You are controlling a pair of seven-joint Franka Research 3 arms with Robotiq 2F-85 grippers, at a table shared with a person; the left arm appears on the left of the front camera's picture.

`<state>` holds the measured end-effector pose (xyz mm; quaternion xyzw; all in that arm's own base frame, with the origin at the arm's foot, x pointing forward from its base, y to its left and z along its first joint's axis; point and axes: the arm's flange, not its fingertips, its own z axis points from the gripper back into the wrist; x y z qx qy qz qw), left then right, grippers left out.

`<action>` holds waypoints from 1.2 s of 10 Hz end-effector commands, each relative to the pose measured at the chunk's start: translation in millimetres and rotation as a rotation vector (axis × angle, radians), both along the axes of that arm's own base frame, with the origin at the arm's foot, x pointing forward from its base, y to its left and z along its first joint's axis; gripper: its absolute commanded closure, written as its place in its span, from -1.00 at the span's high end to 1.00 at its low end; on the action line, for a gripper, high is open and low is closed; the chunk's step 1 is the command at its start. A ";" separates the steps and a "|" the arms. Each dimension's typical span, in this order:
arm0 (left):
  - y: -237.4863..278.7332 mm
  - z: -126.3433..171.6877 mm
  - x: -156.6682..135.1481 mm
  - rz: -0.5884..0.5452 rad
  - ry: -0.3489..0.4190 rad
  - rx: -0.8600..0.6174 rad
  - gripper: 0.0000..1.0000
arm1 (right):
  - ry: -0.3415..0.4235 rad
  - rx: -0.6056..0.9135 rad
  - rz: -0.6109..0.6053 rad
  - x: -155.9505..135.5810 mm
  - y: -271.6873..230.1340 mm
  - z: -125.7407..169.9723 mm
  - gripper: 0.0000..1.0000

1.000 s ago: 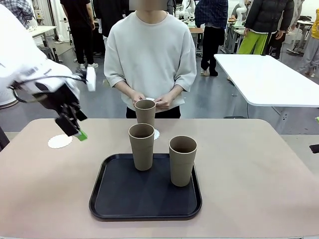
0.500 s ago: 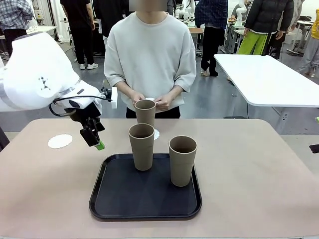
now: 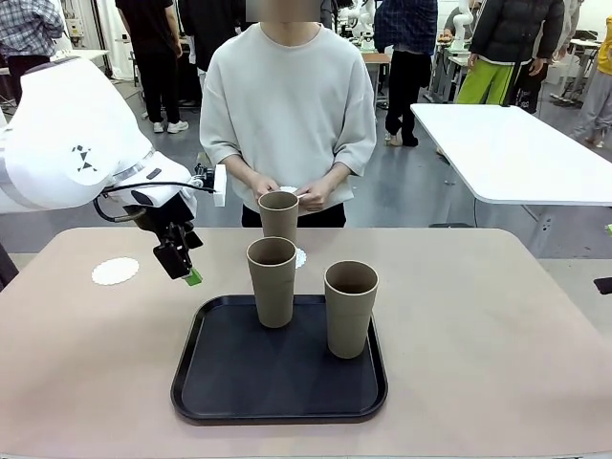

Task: Place coasters on the table and set cups on them.
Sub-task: Take one Reusable plastic cup from the Flat Tray and place it on a coaster set by the human.

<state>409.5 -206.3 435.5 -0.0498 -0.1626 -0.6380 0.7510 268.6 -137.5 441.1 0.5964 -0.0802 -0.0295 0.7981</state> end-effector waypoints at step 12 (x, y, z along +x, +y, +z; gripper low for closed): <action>63.8 -118.9 59.4 -0.220 0.037 -0.846 1.00 | -0.002 0.008 -0.003 0.6 -0.1 -0.1 1.00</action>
